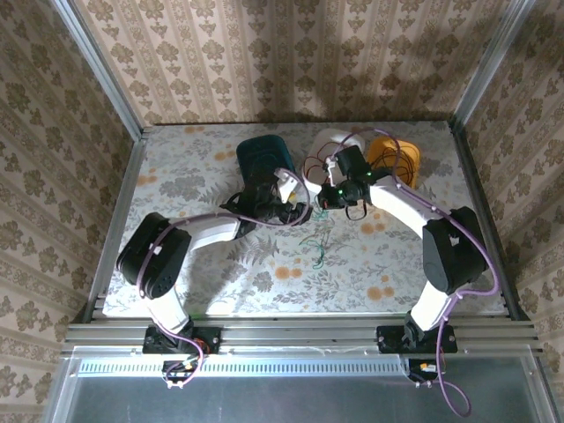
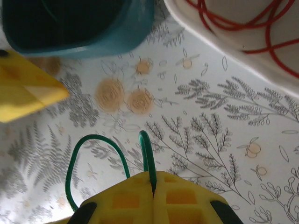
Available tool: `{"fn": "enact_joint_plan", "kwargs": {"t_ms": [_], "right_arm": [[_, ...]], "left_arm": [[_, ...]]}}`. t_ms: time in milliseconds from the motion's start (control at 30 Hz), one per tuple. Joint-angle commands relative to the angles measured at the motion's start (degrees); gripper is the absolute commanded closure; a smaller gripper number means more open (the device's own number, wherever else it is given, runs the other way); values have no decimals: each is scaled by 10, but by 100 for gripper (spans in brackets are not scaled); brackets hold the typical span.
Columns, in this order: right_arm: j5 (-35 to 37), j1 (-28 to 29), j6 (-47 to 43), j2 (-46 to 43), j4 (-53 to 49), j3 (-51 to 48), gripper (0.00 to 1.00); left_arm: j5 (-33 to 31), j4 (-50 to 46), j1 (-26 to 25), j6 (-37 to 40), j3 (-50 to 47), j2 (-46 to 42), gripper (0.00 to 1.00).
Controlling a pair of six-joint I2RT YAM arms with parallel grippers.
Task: Untangle the cables
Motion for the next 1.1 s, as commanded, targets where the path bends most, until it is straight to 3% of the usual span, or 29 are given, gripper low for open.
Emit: {"fn": "enact_joint_plan", "kwargs": {"t_ms": [0,67,167,300,467,700,767,833,900,1067], "right_arm": [[-55,-7,33,-24,20,-5,100],[-58,-10,35,-32,21,-8,100],[-57,-11,38,-46,25,-12,100],[-49,-11,52,-59,41,-19,100],[-21,-15,72,-66,55,-15,100],[-9,-34,105,-85,89,-32,100],[-8,-34,104,-88,89,-34,100],[-8,-34,104,-90,92,-36,100],[-4,-34,105,-92,94,-38,100],[2,-34,106,-102,100,-41,100]], "left_arm": [[34,27,1,2,22,14,24],[35,38,6,-6,22,17,28],[55,71,23,-41,14,21,42],[98,112,43,-90,6,30,72],[127,112,45,-85,10,31,100],[155,90,45,-68,15,17,100],[178,83,45,-60,17,15,74],[200,60,46,-53,29,19,63],[212,47,47,-49,39,25,58],[232,42,49,-55,56,40,61]]}}
